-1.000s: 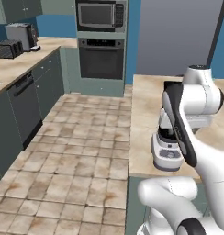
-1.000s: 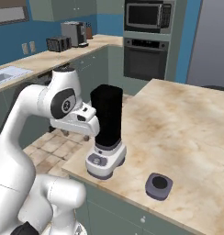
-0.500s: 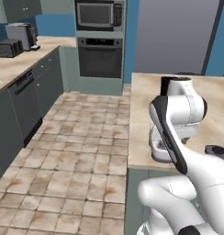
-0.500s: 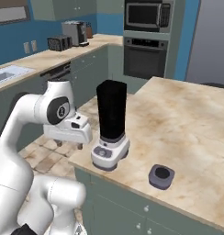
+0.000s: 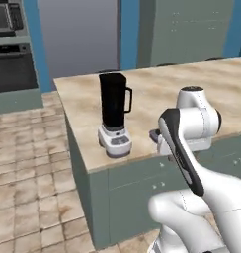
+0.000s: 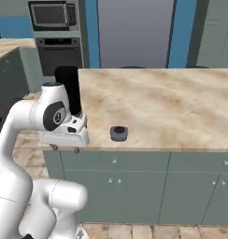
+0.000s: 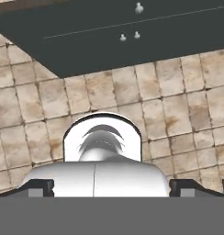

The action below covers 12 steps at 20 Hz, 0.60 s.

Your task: Grab the garlic and onion from the fridge, place them in the blender, close the lid, and turn on the blender to create a marinade.

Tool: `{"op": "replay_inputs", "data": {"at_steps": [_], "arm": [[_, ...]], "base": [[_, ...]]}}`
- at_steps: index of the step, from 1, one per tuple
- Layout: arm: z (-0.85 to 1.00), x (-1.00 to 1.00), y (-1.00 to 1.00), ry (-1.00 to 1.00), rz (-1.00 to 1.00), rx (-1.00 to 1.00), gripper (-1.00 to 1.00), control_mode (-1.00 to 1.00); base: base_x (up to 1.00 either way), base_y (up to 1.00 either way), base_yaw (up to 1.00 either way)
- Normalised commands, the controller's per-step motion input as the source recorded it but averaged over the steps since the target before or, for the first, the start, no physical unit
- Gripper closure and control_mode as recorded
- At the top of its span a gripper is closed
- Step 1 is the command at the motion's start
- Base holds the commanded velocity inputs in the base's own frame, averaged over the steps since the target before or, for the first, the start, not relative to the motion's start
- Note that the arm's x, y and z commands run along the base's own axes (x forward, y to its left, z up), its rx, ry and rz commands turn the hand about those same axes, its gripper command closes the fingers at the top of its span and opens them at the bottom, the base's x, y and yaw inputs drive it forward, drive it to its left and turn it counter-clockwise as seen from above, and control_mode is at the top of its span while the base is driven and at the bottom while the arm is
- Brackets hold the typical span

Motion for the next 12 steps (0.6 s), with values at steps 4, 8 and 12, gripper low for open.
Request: {"op": "replay_inputs", "data": {"at_steps": [4,8,12], "arm": [[0.00,0.00,0.00,0.00,0.00,0.00,-1.00,1.00],[0.00,0.00,0.00,0.00,0.00,0.00,-1.00,1.00],[0.00,0.00,0.00,0.00,0.00,0.00,-1.00,1.00]], "base": [[0.00,0.00,-1.00],[0.06,0.00,-0.97],[0.57,0.00,-0.81]]}}
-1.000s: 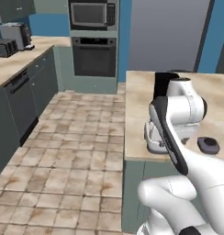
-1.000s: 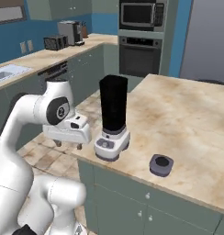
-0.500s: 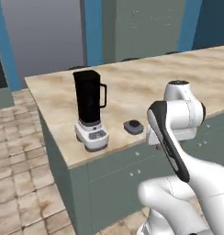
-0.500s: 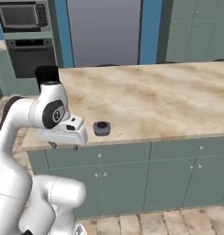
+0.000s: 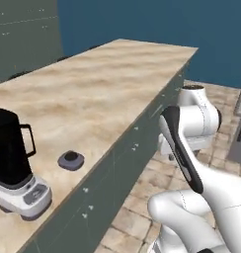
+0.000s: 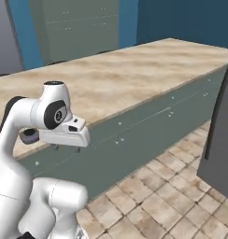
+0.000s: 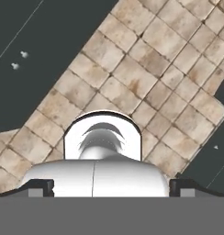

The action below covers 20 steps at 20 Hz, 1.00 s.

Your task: Grab the garlic and onion from the fridge, place them in the blender, close the lid, and turn on the blender to create a marinade.

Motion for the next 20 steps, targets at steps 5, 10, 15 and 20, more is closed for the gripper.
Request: {"op": "replay_inputs", "data": {"at_steps": [5,10,15,20], "arm": [[0.00,0.00,0.00,0.00,0.00,0.00,-1.00,1.00],[0.00,0.00,0.00,0.00,0.00,0.00,-1.00,1.00],[0.00,0.00,0.00,0.00,0.00,0.00,-1.00,1.00],[0.00,0.00,0.00,0.00,0.00,0.00,-1.00,1.00]], "base": [[0.92,0.16,-0.66],[1.00,0.23,-0.56],[0.99,0.16,-0.47],[0.78,0.32,-0.18]]}}
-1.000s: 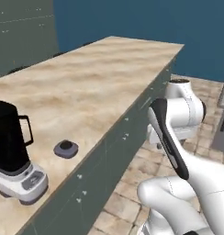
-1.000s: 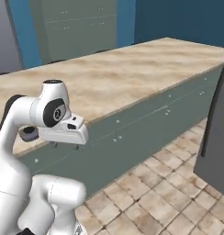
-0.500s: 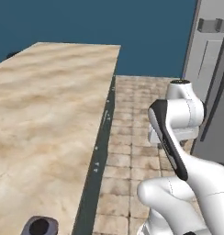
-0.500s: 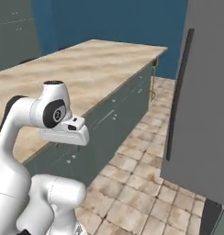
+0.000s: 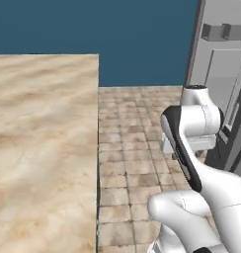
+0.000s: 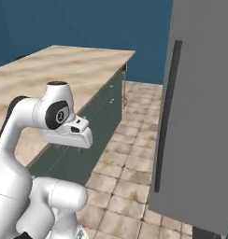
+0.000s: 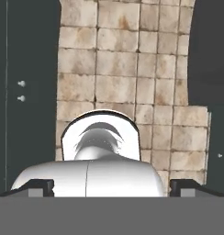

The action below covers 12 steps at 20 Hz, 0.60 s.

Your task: Grab the garlic and onion from the fridge, place them in the blender, close the lid, and turn on the blender to create a marinade.

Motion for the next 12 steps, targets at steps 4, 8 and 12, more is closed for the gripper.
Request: {"op": "replay_inputs", "data": {"at_steps": [4,8,12], "arm": [[0.00,0.00,0.00,0.00,0.00,0.00,-1.00,1.00],[0.00,0.00,0.00,0.00,0.00,0.00,-1.00,1.00],[0.00,0.00,0.00,0.00,0.00,0.00,-1.00,1.00]], "base": [[0.87,0.14,-0.10],[0.96,0.13,-0.25],[0.90,0.25,-0.34]]}}
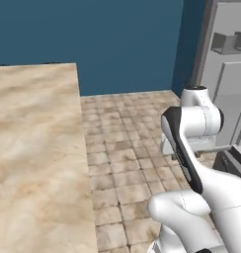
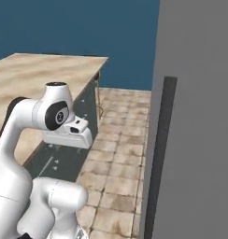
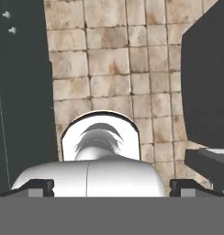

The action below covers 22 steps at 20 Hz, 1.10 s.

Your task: Grab the garlic and onion from the fridge, place them in the blender, close the lid, and turn on the blender to create a marinade.

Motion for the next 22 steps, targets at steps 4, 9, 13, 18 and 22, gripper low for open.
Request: {"op": "replay_inputs", "data": {"at_steps": [4,9,13,18,22], "arm": [[0.00,0.00,0.00,0.00,0.00,0.00,-1.00,1.00],[0.00,0.00,0.00,0.00,0.00,0.00,-1.00,1.00],[0.00,0.00,0.00,0.00,0.00,0.00,-1.00,1.00],[0.00,0.00,0.00,0.00,0.00,0.00,-1.00,1.00],[0.00,0.00,0.00,0.00,0.00,0.00,-1.00,1.00]], "base": [[0.76,0.24,-0.43],[0.61,0.03,-0.58],[0.57,0.03,-0.66],[0.47,0.00,-0.73],[0.48,0.02,-0.74]]}}
